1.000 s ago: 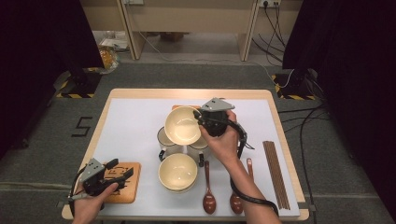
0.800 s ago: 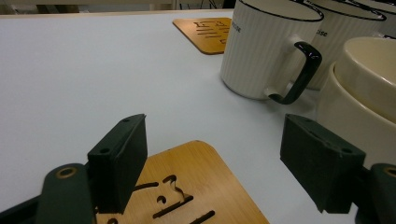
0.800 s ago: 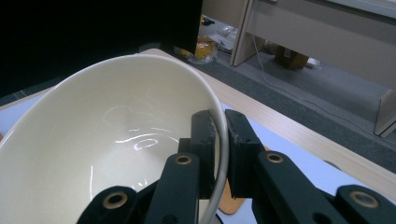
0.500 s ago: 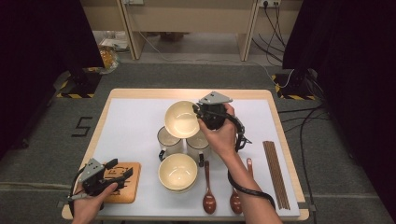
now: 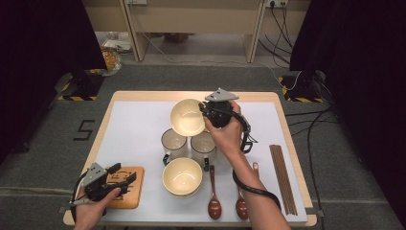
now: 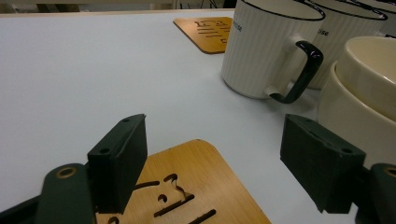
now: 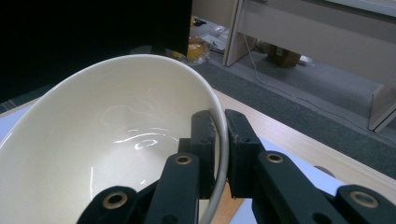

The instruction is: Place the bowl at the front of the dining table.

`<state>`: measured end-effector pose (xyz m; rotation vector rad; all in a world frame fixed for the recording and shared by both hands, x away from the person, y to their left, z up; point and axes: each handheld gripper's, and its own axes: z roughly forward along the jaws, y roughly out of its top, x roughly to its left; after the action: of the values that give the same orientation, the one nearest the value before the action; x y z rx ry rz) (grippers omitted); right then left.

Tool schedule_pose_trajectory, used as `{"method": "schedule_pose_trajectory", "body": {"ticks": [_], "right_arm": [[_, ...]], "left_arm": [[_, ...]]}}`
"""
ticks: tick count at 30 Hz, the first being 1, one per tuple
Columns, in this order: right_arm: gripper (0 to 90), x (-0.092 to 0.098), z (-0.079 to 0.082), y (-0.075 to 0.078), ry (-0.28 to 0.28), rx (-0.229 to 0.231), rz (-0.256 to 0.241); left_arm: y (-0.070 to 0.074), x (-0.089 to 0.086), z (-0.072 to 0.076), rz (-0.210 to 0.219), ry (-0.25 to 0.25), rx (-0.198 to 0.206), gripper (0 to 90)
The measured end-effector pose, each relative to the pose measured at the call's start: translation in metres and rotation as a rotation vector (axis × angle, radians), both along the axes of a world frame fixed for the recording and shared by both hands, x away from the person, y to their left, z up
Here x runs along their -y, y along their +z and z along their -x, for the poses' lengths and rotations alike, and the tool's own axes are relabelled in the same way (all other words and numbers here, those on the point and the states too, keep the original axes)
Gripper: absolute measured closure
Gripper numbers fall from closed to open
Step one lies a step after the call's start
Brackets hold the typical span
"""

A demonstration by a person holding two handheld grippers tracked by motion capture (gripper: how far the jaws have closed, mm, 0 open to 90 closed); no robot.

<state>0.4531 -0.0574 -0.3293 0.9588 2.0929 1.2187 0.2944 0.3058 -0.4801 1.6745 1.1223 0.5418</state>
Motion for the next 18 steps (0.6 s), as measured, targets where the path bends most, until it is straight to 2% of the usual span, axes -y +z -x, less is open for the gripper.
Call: {"method": "schedule_pose_trajectory", "body": {"ticks": [18], "right_arm": [[82.9, 0.003, -0.019, 0.000, -0.034, -0.016, 0.000]], "left_arm": [[-0.001, -0.001, 0.000, -0.001, 0.002, -0.004, 22.6]]}}
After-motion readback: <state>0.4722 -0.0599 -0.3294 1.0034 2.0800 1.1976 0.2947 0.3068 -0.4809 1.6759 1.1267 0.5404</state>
